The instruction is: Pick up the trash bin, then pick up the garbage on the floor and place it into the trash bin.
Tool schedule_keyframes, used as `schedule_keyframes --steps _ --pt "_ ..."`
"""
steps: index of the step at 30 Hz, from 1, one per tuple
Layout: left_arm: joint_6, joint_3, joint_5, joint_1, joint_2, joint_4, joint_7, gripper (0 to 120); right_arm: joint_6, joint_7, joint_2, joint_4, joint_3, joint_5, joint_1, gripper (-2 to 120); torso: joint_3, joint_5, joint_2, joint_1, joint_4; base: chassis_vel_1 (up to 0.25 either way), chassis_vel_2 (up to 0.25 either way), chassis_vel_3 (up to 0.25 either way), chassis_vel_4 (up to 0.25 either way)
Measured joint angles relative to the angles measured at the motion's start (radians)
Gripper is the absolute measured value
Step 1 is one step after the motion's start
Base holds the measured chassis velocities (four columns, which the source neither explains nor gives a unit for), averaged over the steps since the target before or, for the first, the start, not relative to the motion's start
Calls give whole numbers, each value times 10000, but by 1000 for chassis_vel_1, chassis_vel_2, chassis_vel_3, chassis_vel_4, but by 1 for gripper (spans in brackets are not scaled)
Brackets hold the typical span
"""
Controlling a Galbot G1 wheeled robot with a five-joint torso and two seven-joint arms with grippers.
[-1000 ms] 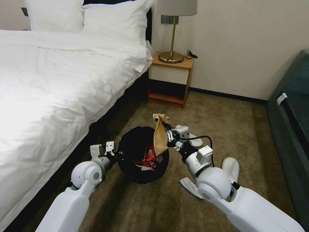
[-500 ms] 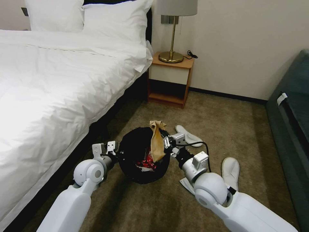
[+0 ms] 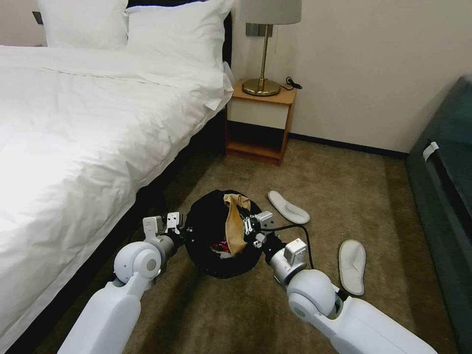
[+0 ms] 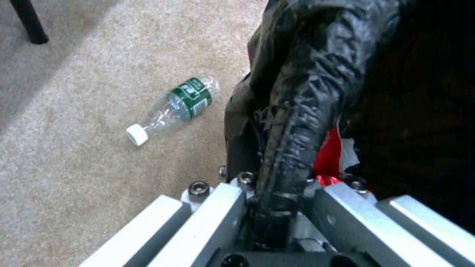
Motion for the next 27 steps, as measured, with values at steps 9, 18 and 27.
schedule_keyframes --steps 9,18,27 --pt "-17 -84 110 117 -8 -188 147 0 -224 3 151 -107 -120 -5 99 13 -1 -1 0 0 0 0 0 0 0" --pt "-22 -97 160 251 59 -290 165 0 -343 65 396 -209 -363 51 373 50 0 0 0 0 1 0 0 0 0" --pt "-22 -107 287 240 39 -253 203 0 -400 91 469 -252 -519 118 640 85 0 0 0 0 0 0 0 0 0"
